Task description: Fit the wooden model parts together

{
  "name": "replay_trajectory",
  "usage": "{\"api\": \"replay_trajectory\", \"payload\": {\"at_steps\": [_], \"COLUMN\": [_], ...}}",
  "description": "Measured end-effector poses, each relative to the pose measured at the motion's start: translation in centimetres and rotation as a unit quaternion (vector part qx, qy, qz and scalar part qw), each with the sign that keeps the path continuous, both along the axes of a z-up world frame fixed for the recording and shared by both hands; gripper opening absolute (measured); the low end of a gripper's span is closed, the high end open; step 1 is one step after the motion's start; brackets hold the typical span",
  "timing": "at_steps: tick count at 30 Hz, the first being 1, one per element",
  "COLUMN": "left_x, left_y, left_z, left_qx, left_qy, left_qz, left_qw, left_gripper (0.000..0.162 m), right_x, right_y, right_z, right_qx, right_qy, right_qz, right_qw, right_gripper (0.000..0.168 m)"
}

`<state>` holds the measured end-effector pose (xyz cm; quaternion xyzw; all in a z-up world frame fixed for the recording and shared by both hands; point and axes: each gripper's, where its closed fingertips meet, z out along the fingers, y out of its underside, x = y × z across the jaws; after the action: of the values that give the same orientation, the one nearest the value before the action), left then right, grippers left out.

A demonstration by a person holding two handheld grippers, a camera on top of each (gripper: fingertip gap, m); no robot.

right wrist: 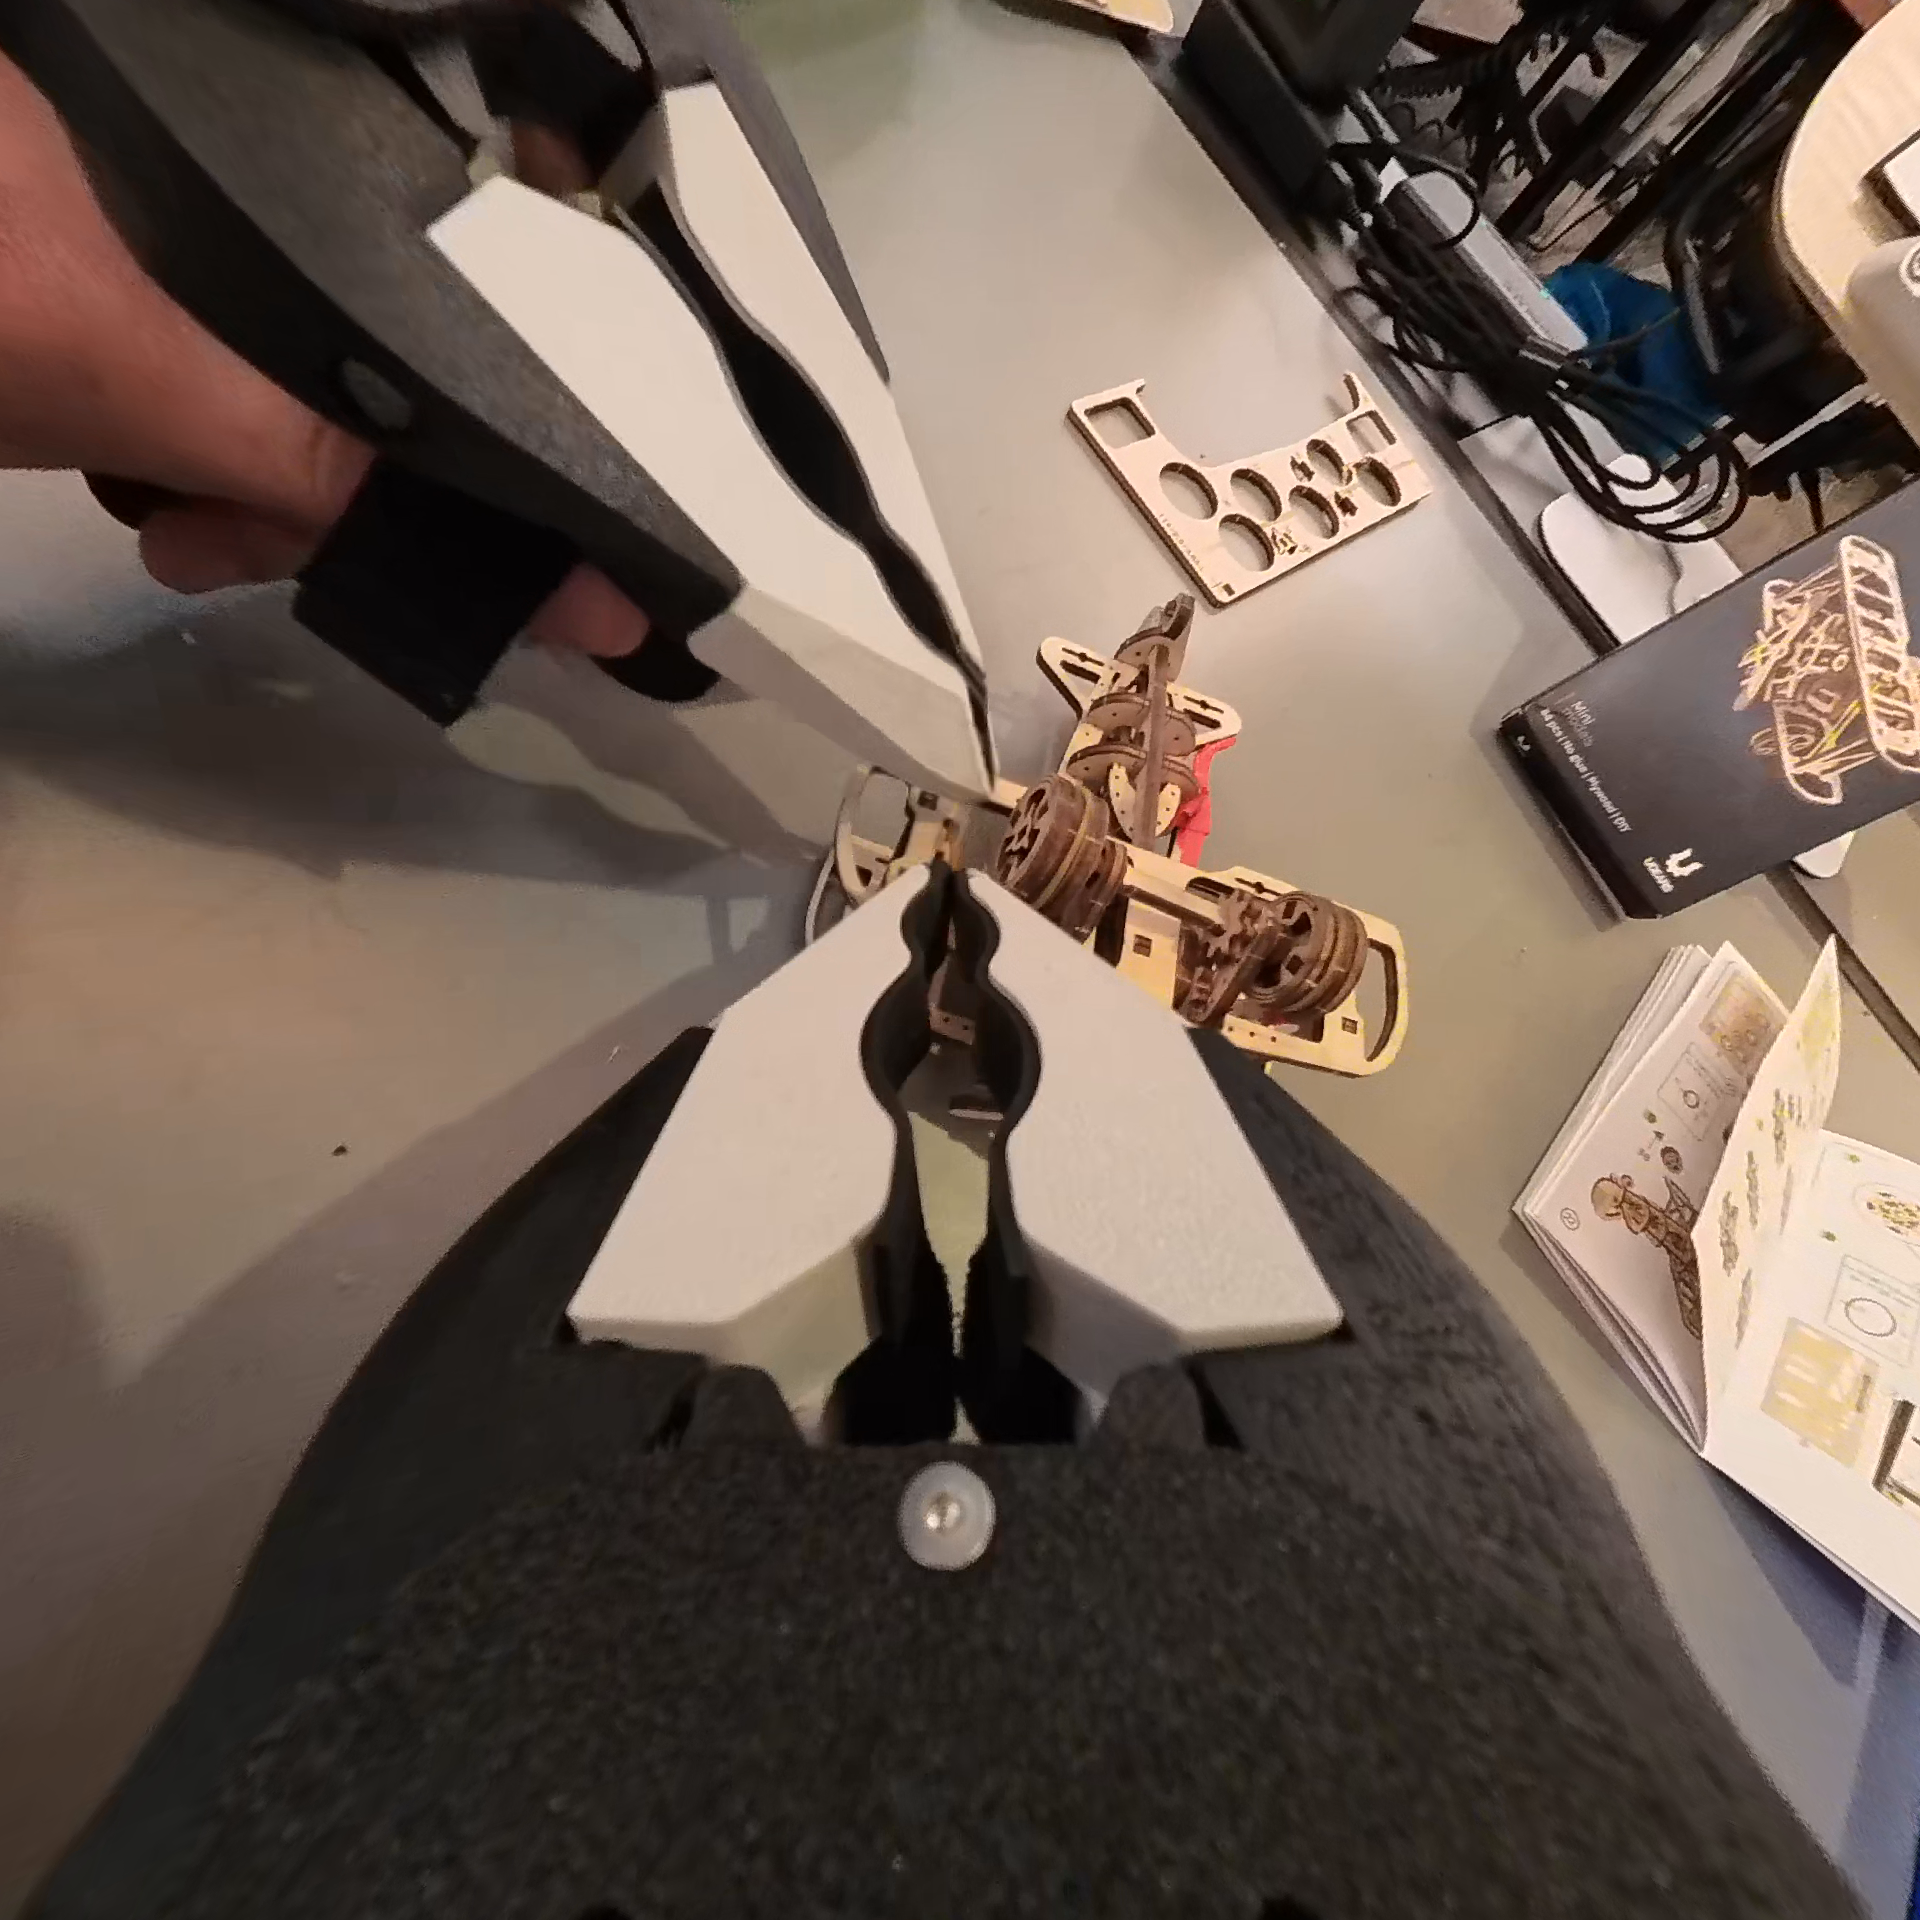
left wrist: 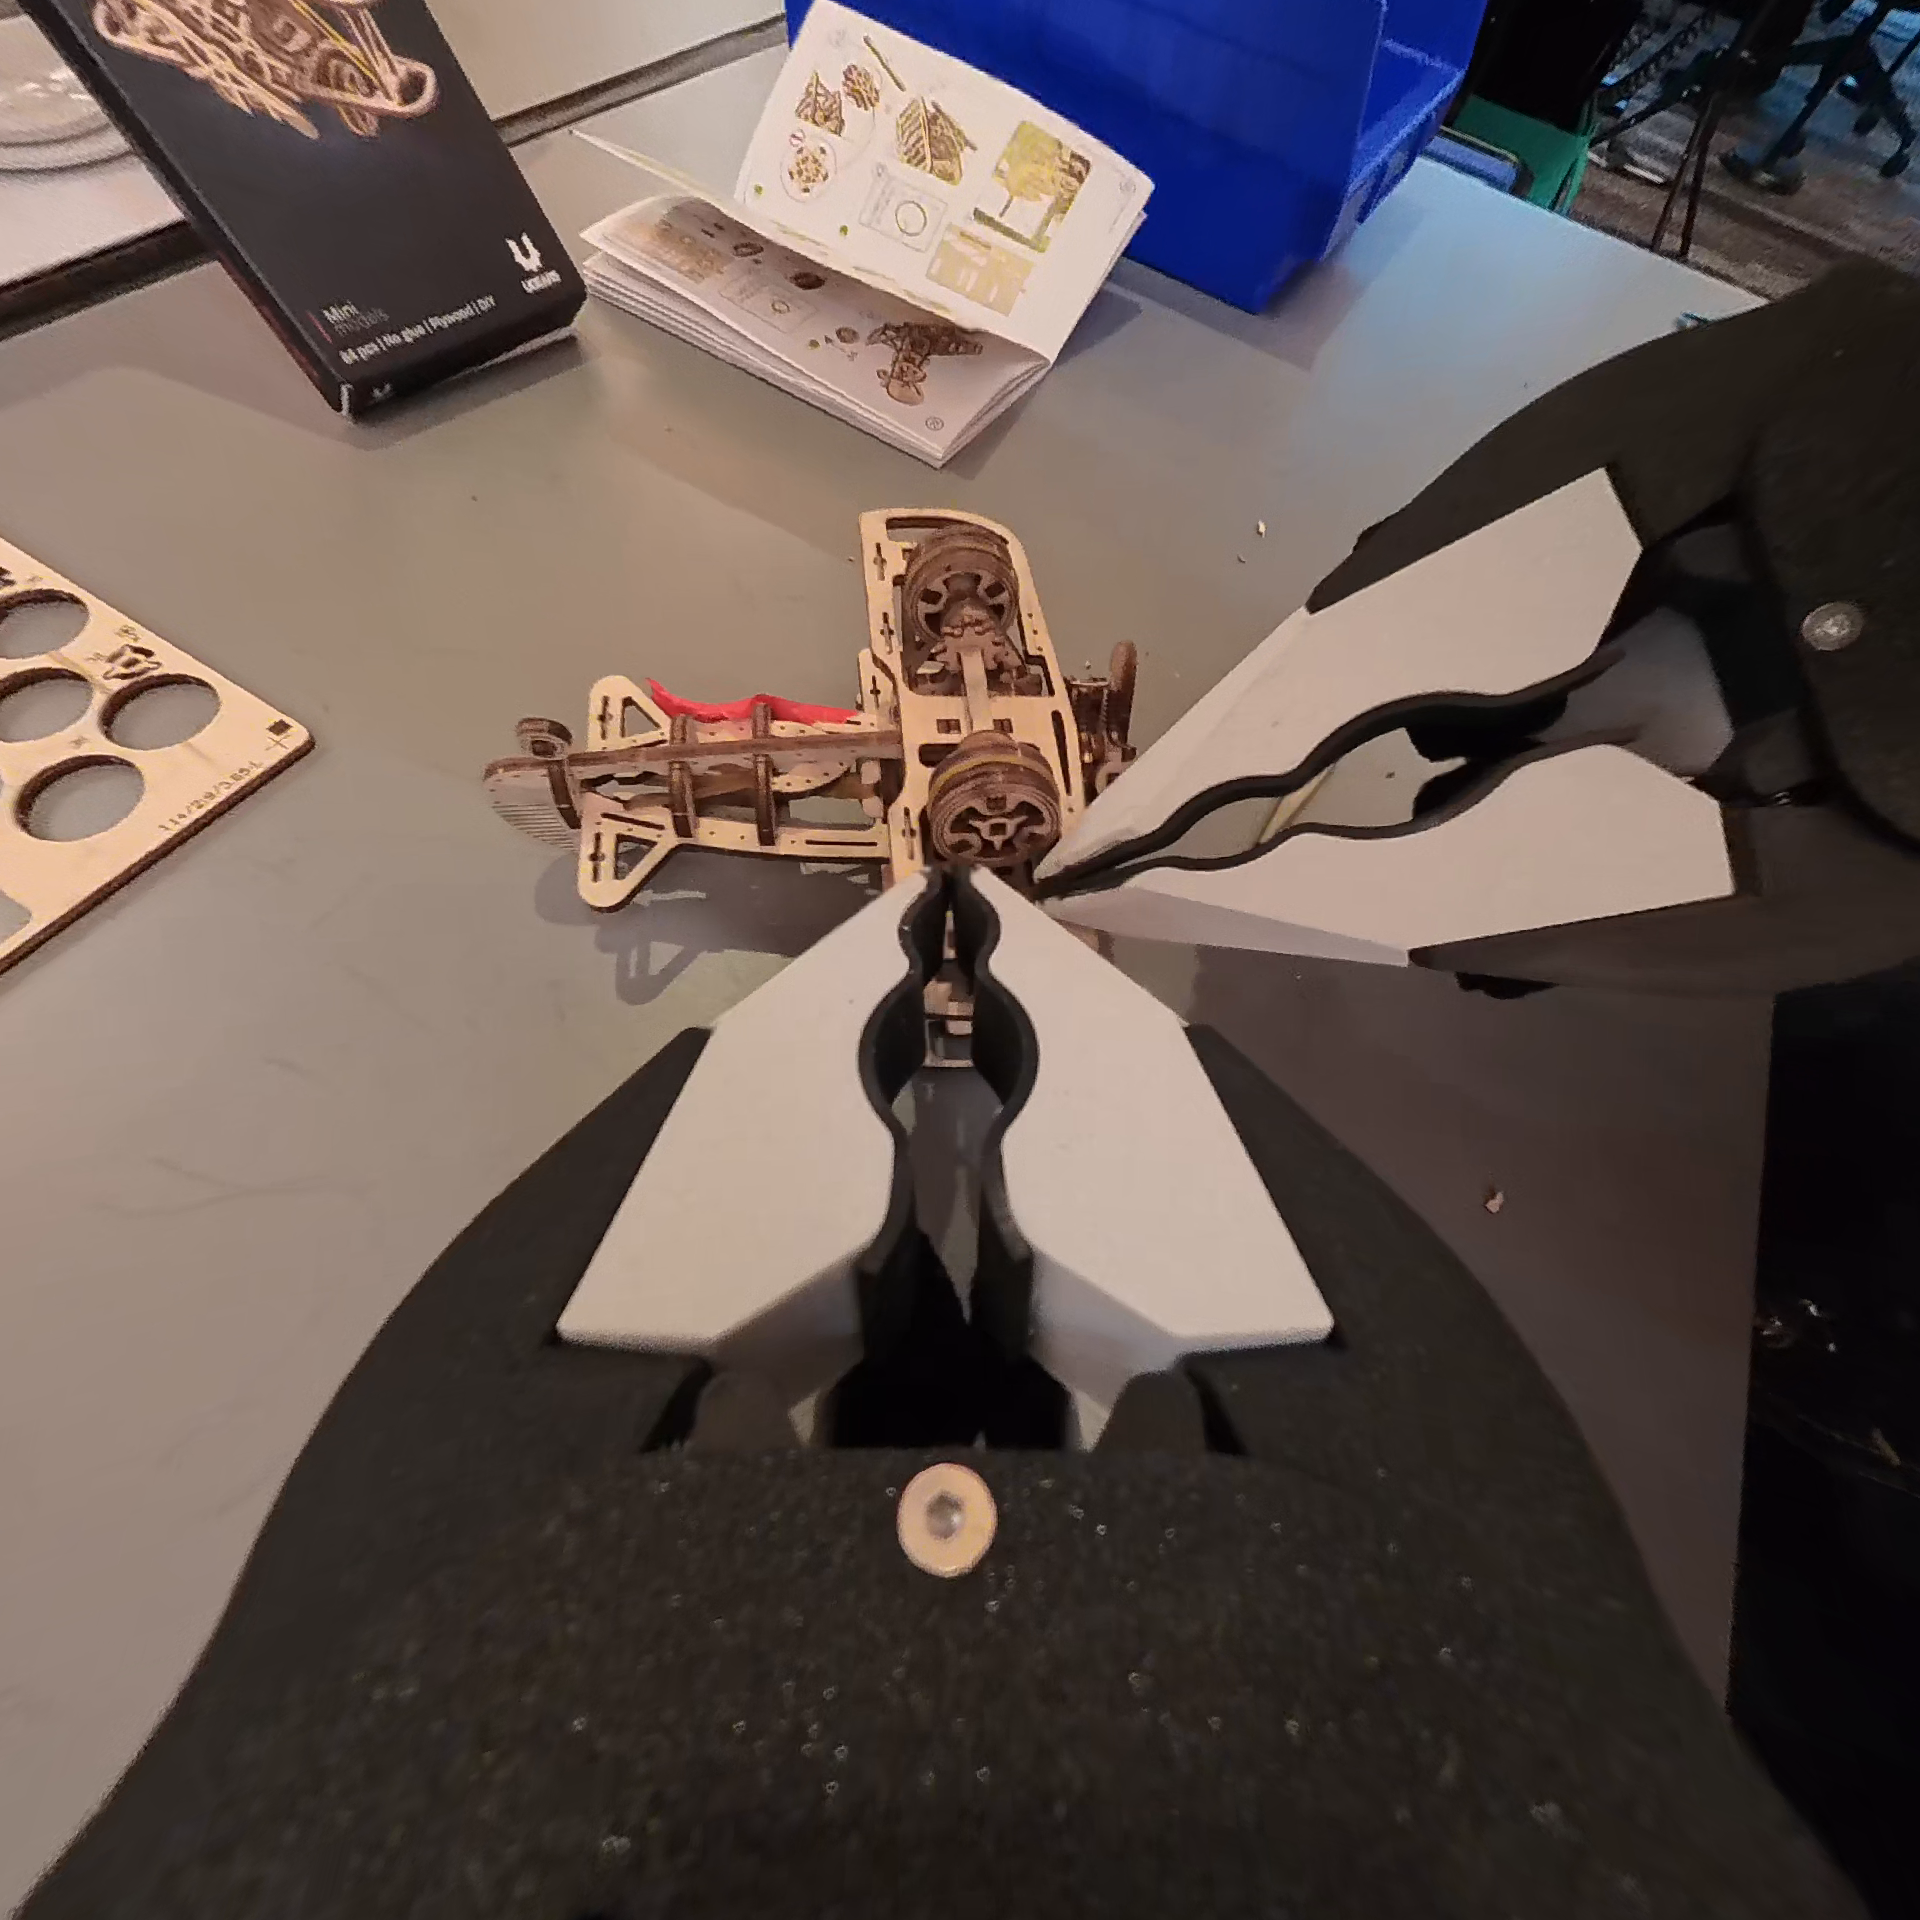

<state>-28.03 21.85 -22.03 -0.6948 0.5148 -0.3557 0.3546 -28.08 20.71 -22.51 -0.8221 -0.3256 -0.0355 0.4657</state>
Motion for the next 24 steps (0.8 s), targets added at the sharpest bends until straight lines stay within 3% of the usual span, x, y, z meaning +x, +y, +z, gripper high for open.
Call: {"api": "replay_trajectory", "payload": {"at_steps": [17, 24], "left_x": [0.2, 0.3], "left_y": [-0.5, -0.4], "left_z": [-0.7, -0.7], "left_qx": [0.009, -0.006], "left_qy": [0.014, 0.006], "left_qz": [-0.012, -0.011], "left_qw": [1.000, 1.000], "left_gripper": [0.000, 0.000], "right_x": [-0.1, -0.5], "right_y": [0.2, 0.3], "right_z": [1.3, -0.1], "right_qx": [0.020, -0.007], "right_qy": [0.017, 0.024], "right_qz": [0.022, 0.020], "right_qw": [0.999, 0.999], "right_gripper": [0.000, 0.000]}}
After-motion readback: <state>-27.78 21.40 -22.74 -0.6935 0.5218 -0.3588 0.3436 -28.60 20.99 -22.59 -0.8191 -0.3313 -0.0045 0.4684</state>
